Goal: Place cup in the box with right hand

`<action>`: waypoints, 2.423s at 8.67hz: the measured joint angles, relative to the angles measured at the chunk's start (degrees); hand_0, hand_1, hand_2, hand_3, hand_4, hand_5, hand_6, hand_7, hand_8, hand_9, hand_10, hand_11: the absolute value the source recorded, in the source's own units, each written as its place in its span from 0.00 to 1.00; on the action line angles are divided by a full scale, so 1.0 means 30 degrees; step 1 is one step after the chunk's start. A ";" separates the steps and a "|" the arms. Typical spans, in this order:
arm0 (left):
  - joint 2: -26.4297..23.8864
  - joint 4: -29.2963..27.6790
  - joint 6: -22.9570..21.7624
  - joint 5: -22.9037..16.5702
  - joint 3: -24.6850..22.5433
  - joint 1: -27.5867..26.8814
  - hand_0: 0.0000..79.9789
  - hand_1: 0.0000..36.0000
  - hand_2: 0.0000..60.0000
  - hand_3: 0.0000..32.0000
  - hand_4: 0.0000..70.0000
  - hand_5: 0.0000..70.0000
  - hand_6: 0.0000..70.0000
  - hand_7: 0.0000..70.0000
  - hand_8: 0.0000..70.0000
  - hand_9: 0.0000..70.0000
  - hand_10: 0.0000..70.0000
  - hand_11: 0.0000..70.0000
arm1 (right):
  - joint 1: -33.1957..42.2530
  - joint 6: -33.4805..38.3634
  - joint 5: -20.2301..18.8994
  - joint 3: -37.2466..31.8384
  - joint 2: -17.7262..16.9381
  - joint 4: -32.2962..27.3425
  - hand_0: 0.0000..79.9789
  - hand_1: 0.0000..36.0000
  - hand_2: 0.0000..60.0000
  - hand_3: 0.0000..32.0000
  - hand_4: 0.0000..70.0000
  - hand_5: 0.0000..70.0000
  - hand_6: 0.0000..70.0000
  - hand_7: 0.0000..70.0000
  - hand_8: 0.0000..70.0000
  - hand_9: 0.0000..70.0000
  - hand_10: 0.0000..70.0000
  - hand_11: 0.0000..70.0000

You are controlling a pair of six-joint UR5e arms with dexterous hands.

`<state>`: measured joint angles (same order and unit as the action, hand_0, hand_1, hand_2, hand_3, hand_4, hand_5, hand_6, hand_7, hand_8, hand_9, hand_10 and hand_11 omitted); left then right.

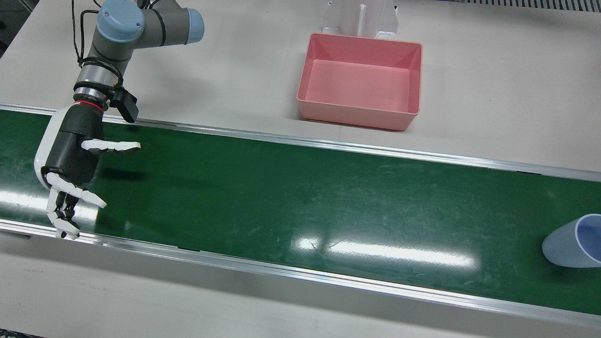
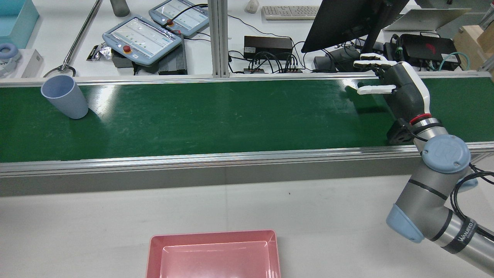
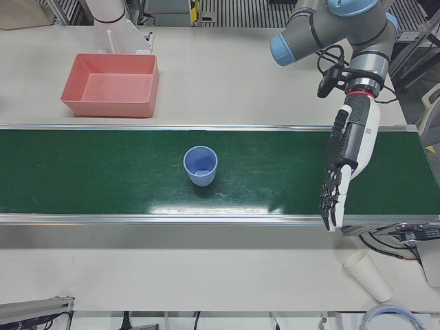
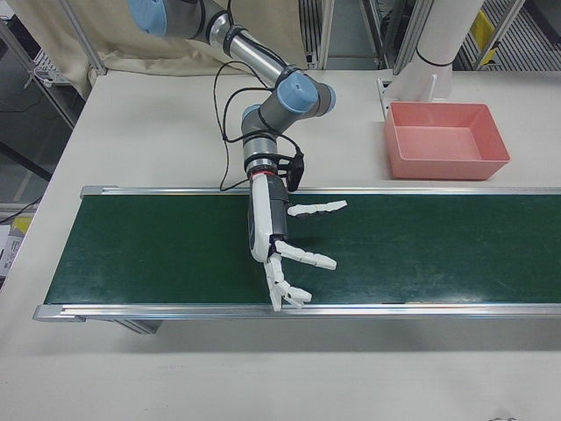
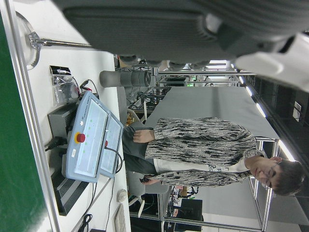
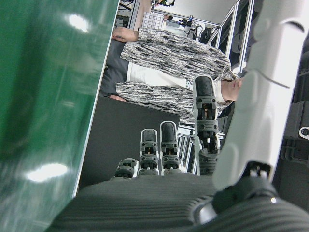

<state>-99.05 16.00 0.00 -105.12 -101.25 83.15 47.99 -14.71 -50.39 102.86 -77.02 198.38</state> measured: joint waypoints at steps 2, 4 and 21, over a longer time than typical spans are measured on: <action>0.0001 0.0000 -0.0011 0.0000 0.0001 0.0000 0.00 0.00 0.00 0.00 0.00 0.00 0.00 0.00 0.00 0.00 0.00 0.00 | 0.0066 -0.0036 -0.0054 -0.0506 0.0513 -0.0013 0.72 0.30 0.00 0.00 0.49 0.08 0.12 0.50 0.17 0.29 0.05 0.09; 0.0000 0.0000 -0.0004 0.0000 0.0001 0.0000 0.00 0.00 0.00 0.00 0.00 0.00 0.00 0.00 0.00 0.00 0.00 0.00 | 0.0081 -0.0029 -0.0128 -0.0734 0.0690 -0.0028 0.70 0.36 0.04 0.00 0.34 0.09 0.11 0.45 0.15 0.26 0.03 0.07; 0.0000 0.0000 0.0000 0.0000 0.0000 0.0019 0.00 0.00 0.00 0.00 0.00 0.00 0.00 0.00 0.00 0.00 0.00 0.00 | -0.0907 -0.0020 -0.0108 -0.0053 0.0385 0.0082 0.71 0.36 0.03 0.00 0.37 0.09 0.11 0.44 0.16 0.26 0.00 0.02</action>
<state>-99.05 16.00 0.00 -105.12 -101.25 83.20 45.27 -14.77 -50.71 102.70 -75.86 198.63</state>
